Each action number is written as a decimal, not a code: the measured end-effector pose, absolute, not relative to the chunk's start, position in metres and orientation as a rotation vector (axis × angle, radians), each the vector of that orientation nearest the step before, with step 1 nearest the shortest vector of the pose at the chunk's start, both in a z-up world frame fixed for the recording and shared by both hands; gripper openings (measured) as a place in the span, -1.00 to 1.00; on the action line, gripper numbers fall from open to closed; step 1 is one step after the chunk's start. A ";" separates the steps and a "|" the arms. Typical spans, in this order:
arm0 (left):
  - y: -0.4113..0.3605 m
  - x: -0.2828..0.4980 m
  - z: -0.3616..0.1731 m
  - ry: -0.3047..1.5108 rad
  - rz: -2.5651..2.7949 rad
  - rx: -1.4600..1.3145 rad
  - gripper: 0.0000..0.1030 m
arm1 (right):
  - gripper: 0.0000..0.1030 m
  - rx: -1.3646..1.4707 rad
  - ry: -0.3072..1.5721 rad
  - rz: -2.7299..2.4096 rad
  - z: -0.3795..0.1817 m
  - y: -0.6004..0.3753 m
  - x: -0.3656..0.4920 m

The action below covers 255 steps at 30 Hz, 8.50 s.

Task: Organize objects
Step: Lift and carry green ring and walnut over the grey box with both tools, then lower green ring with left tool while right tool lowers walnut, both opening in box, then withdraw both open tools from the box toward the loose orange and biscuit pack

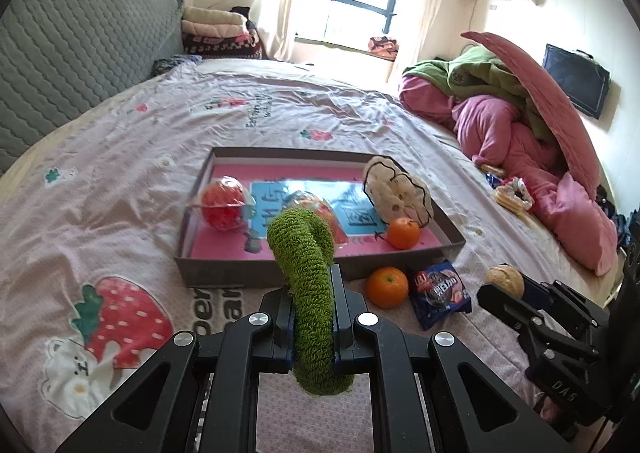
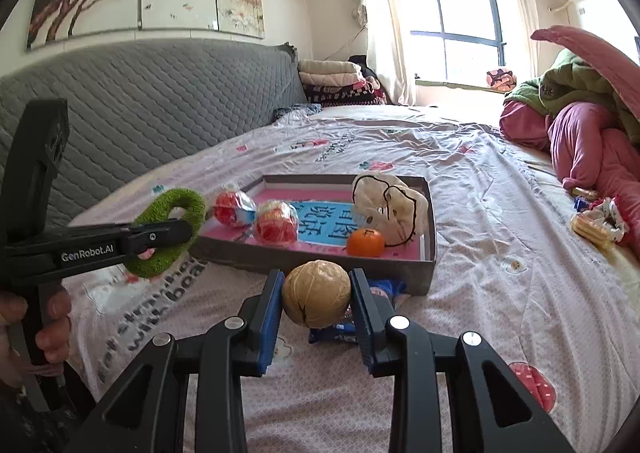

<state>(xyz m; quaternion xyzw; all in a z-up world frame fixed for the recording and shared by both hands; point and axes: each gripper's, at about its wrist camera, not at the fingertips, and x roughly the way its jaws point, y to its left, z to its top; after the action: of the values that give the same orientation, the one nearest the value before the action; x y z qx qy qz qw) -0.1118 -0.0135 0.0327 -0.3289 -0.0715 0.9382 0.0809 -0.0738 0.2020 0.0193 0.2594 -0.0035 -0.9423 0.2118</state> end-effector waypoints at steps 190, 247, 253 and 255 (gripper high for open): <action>-0.005 -0.193 -0.007 -0.144 2.843 -1.098 -0.09 | -0.35 1.114 0.099 -2.621 -0.006 0.214 -0.193; -0.023 -0.137 0.059 -0.139 2.969 -0.977 0.13 | 0.00 0.839 0.032 -2.619 0.043 0.213 -0.139; -0.009 -0.128 0.054 -0.101 2.934 -0.985 0.13 | 0.01 0.852 0.022 -2.618 0.036 0.214 -0.121; -0.004 -0.124 0.053 -0.085 2.925 -0.989 0.13 | 0.01 0.850 0.026 -2.625 0.035 0.215 -0.118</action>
<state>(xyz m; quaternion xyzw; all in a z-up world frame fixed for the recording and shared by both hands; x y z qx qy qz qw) -0.1242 -0.0035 0.0529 -0.3202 -0.0276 0.9466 0.0263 -0.1176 0.2147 0.0350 0.3024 0.0093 -0.9340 0.1898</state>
